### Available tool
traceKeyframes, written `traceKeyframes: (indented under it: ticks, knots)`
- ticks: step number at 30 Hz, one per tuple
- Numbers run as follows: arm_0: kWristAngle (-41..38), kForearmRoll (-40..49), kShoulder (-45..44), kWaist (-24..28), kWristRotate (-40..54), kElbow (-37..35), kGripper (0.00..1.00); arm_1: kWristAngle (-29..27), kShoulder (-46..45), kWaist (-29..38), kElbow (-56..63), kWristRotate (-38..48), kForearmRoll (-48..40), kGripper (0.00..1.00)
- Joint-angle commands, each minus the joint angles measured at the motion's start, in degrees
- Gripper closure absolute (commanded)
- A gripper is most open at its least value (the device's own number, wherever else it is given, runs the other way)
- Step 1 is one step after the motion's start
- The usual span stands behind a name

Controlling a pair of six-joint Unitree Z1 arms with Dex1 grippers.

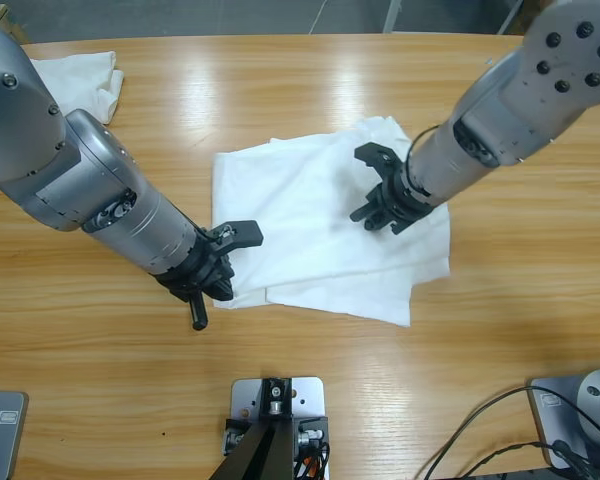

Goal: Fold clothes

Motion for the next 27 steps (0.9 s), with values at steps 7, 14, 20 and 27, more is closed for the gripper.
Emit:
traceKeyframes:
  ticks: [7,14,20,27]
  knots:
    - [-1.18,-0.70,5.37,-0.80,-0.79,4.68,1.000,-7.20,-2.91,-0.09,6.10,3.73,9.10,1.000]
    - [-0.21,-0.44,0.13,1.73,-1.71,4.91,1.000,-6.90,-4.68,-0.29,-1.83,1.67,15.55,1.000]
    - [-0.92,-0.70,1.62,2.19,-1.85,5.54,1.000,-6.14,-5.12,0.06,-1.62,4.77,23.06,1.000]
    - [-0.85,-0.79,1.62,2.19,-1.94,5.61,1.000,-4.42,-2.64,2.97,3.01,10.89,24.17,1.000]
